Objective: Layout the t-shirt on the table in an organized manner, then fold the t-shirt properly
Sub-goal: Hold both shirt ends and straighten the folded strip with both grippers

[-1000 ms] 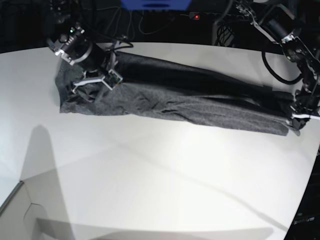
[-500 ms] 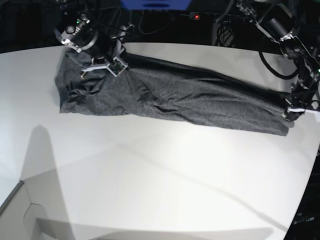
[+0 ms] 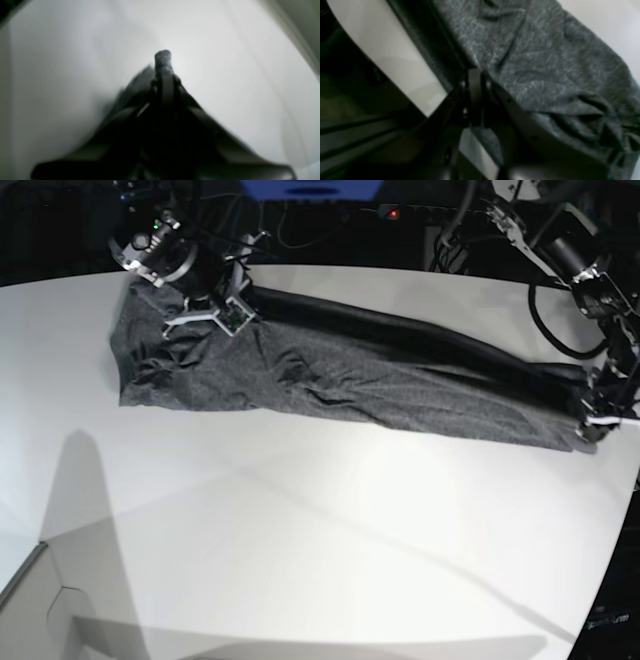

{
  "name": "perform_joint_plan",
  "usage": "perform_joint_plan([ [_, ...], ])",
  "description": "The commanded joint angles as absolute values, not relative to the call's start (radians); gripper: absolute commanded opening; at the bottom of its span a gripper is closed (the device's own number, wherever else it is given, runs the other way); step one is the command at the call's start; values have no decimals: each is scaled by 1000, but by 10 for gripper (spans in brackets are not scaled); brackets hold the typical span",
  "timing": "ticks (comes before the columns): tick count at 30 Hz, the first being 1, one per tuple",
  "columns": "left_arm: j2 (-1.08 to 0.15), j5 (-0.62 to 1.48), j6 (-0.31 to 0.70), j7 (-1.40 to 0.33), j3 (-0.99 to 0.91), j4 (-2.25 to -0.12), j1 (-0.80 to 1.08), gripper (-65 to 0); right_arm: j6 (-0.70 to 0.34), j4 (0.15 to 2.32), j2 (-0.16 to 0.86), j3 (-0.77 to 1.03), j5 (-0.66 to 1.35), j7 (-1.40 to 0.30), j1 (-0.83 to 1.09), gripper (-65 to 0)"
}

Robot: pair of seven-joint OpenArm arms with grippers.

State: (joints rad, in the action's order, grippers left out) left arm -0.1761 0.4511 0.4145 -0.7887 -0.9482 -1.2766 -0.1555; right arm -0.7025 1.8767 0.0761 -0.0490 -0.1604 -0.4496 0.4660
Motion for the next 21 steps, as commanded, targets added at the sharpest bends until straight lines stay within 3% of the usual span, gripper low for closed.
perform_joint_plan([
  [1, -191, 470, 420, -769, -949, -1282, -168, -650, -698, 1876, 76, -48, -154, -435, 470, -650],
  [14, -249, 469, 420, -774, -943, -1104, -165, -643, -698, 1778, 71, -50, -153, -433, 449, -650],
  [16, -251, 470, 420, -780, -943, -1101, -165, -601, -698, 1778, 71, -50, -153, -433, 444, -650],
  [21, -251, 470, 420, -782, -947, -1110, -165, -373, -698, 1778, 71, -50, -153, -433, 440, -650],
])
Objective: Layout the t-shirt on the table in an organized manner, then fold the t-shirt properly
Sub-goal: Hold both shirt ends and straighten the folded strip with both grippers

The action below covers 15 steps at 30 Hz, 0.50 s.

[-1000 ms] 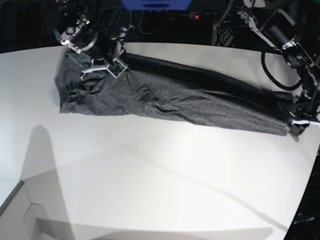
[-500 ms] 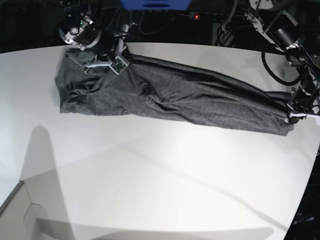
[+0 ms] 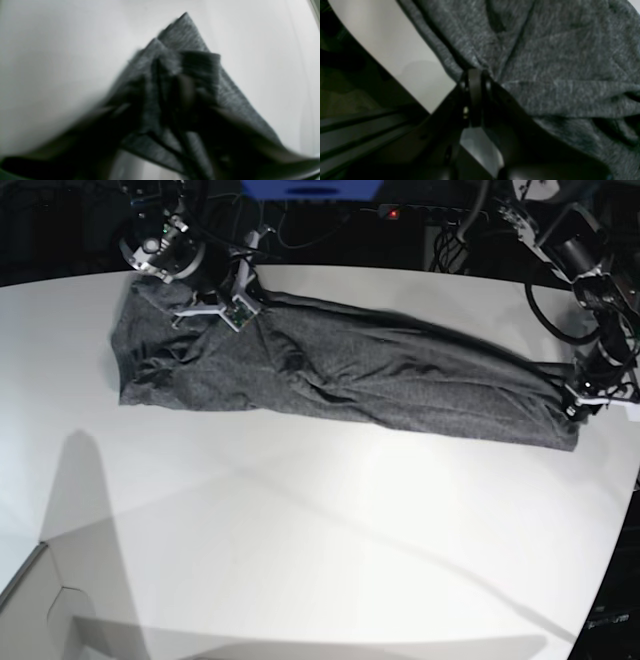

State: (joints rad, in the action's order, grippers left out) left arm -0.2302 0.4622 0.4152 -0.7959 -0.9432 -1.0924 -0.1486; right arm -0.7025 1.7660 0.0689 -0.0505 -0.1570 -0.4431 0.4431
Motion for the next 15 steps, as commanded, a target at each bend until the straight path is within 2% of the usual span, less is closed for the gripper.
perform_joint_plan([
  [1, -251, 470, 420, -782, -947, -1112, -165, -336, -698, 1778, 71, -50, -153, -433, 440, -650],
  [4, -251, 470, 420, -782, -949, -1112, -165, -266, -698, 1778, 71, -50, -153, -435, 438, -650],
  [6, -251, 470, 420, -782, -949, -1132, -165, -241, -698, 1778, 71, -53, -153, -435, 437, -650],
  [15, -243, 472, 420, -782, -947, -1245, -148, -231, -698, 1778, 73, -127, -153, -441, 435, -650],
])
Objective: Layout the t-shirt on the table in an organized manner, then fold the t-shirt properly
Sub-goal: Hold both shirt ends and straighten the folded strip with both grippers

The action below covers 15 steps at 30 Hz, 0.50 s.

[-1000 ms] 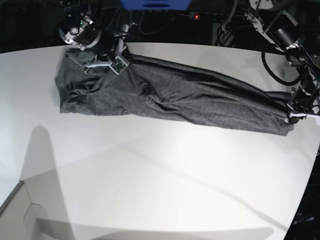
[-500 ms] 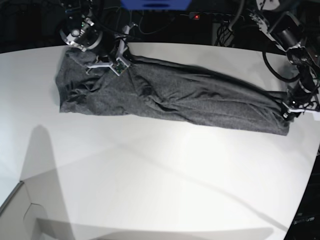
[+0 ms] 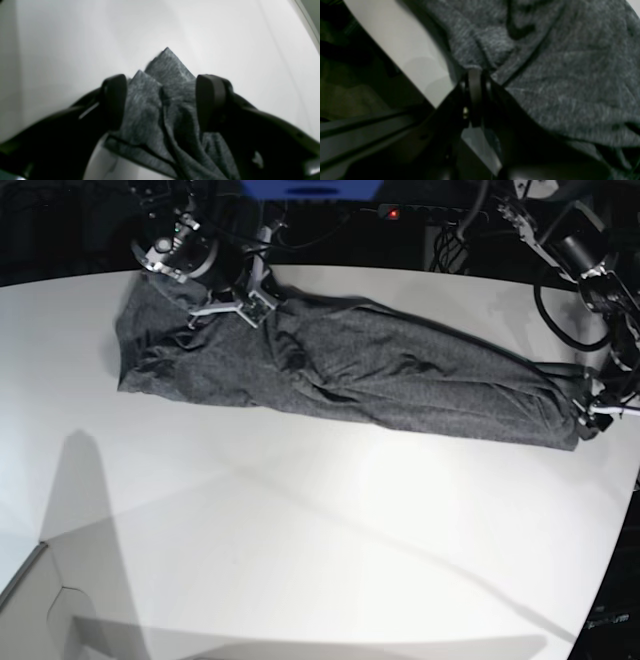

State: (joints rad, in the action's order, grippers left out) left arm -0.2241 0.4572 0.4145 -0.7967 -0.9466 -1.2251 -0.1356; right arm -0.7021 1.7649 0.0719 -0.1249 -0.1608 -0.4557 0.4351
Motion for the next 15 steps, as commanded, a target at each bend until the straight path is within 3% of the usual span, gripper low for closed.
perform_joint_plan([
  [1, -243, 472, 420, -782, -947, -1245, -148, -231, -698, 1778, 73, -134, -153, -441, 435, -650],
  [8, -249, 472, 427, -782, -944, -1245, -147, -229, -698, 1778, 73, -136, -154, -443, 415, -650],
  [11, -251, 464, 504, -780, -943, -1234, -145, -229, -698, 1781, 76, -134, -154, -443, 415, -578],
  [15, -251, 461, 530, -773, -943, -1233, -143, -229, -698, 1784, 74, -134, -154, -443, 415, -452],
])
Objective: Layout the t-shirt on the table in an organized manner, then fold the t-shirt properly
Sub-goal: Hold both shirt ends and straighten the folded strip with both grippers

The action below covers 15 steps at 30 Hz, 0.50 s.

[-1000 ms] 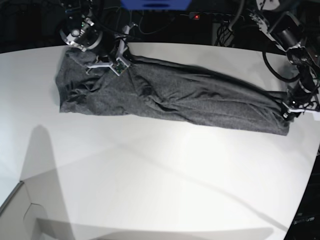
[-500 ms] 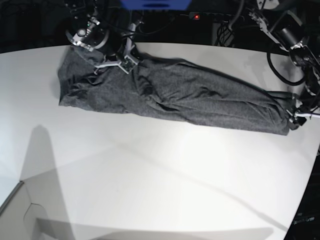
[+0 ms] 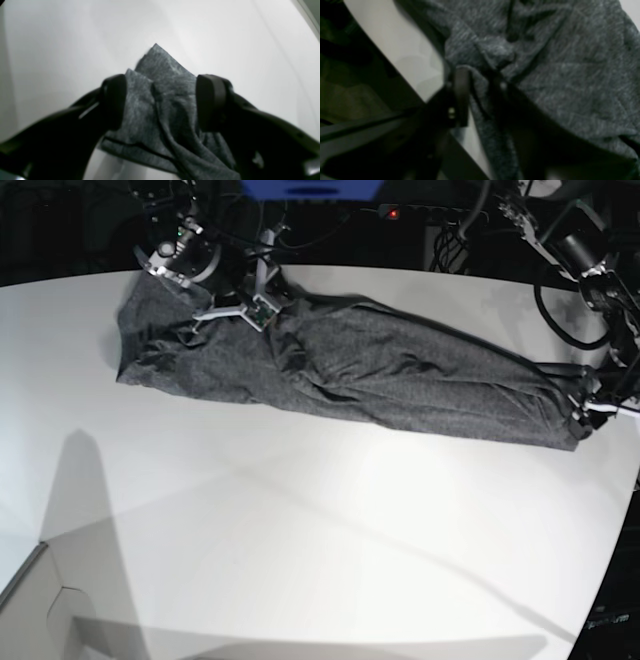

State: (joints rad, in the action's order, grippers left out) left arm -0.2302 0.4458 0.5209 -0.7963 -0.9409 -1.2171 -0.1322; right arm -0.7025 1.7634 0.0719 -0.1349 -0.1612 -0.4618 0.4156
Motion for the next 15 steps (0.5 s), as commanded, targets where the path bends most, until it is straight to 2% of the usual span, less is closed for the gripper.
perform_joint_plan([
  [1, -251, 461, 530, -773, -943, -1233, -143, -229, -698, 1785, 74, -131, -154, -443, 414, -427],
  [7, -263, 415, 538, -771, -941, -1227, -148, -221, -698, 1865, 64, -101, -154, -443, 424, -310],
  [10, -265, 397, 538, -769, -941, -1194, -151, -165, -698, 1897, 33, -56, -154, -443, 426, -273],
  [15, -288, 397, 539, -766, -941, -1136, -147, -60, -698, 1902, 25, -28, -154, -443, 426, -269],
])
